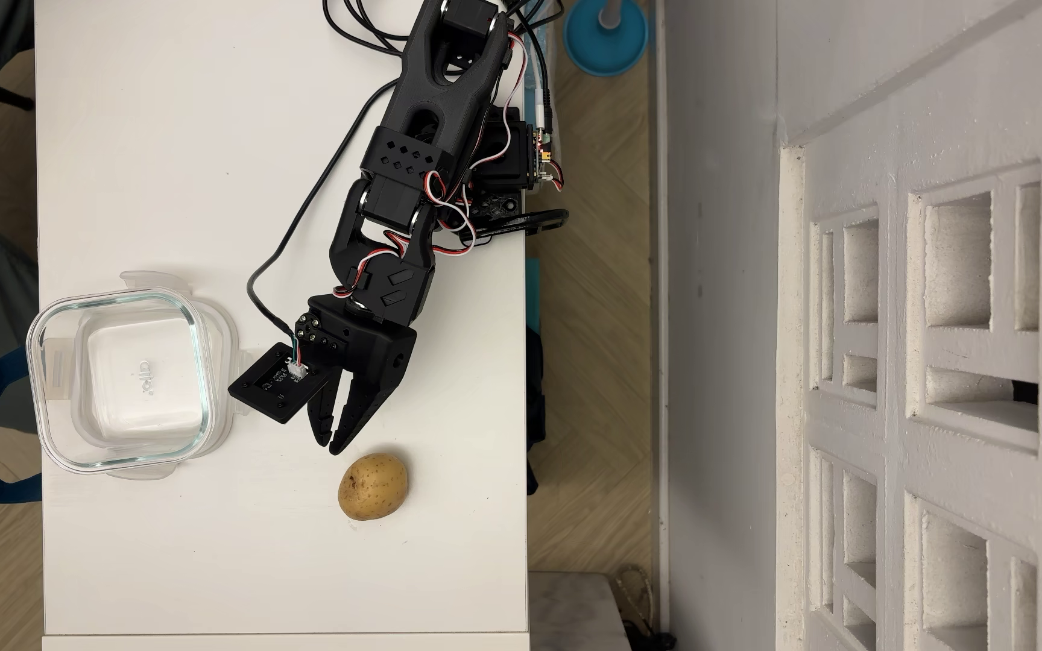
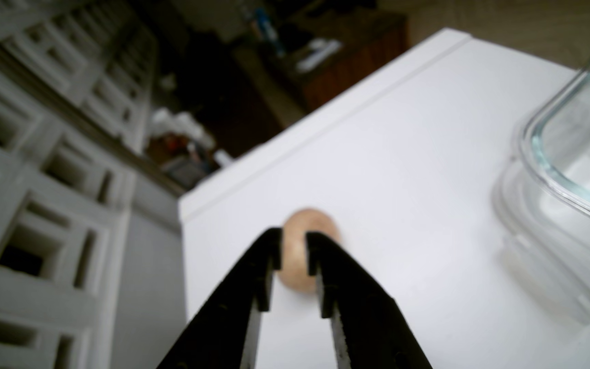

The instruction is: Grab the potato and put it in box

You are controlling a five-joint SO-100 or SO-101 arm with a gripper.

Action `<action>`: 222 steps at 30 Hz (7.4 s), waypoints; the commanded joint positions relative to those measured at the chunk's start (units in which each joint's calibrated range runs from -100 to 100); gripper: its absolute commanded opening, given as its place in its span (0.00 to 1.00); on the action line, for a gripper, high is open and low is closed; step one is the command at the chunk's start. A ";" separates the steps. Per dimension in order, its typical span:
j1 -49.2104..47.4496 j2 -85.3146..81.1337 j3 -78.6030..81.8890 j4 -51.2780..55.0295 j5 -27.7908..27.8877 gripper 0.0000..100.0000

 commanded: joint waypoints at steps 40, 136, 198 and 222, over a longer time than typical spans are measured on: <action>-0.72 0.19 -0.07 0.27 0.20 0.05; -21.30 65.98 -34.84 4.36 -0.23 0.42; -21.00 103.47 -66.48 2.27 -1.92 0.11; -1.79 66.32 -46.19 0.18 -3.47 0.03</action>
